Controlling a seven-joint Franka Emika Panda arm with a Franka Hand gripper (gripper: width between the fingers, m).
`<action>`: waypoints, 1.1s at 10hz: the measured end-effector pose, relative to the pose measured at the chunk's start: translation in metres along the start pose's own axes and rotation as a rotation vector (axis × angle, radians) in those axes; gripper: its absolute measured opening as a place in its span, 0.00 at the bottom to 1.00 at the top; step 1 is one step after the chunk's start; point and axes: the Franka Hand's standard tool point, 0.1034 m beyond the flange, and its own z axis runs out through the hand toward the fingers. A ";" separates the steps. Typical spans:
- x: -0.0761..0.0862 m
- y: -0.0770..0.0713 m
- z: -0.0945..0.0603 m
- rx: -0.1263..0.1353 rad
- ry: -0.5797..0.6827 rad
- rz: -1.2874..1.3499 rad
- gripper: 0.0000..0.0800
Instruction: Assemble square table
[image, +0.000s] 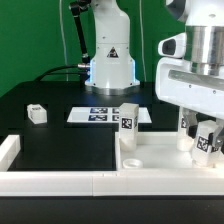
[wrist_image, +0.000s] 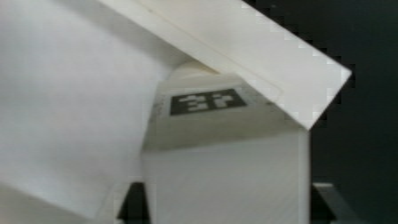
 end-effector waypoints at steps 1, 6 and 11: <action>-0.001 0.003 0.001 -0.013 -0.015 0.231 0.37; 0.000 0.013 0.005 0.072 -0.066 0.642 0.37; -0.016 0.005 0.005 0.070 -0.018 0.011 0.79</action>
Offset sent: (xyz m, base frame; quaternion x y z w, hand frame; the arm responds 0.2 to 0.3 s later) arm 0.0060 -0.0057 -0.0077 0.1360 -0.0651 0.2510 0.9562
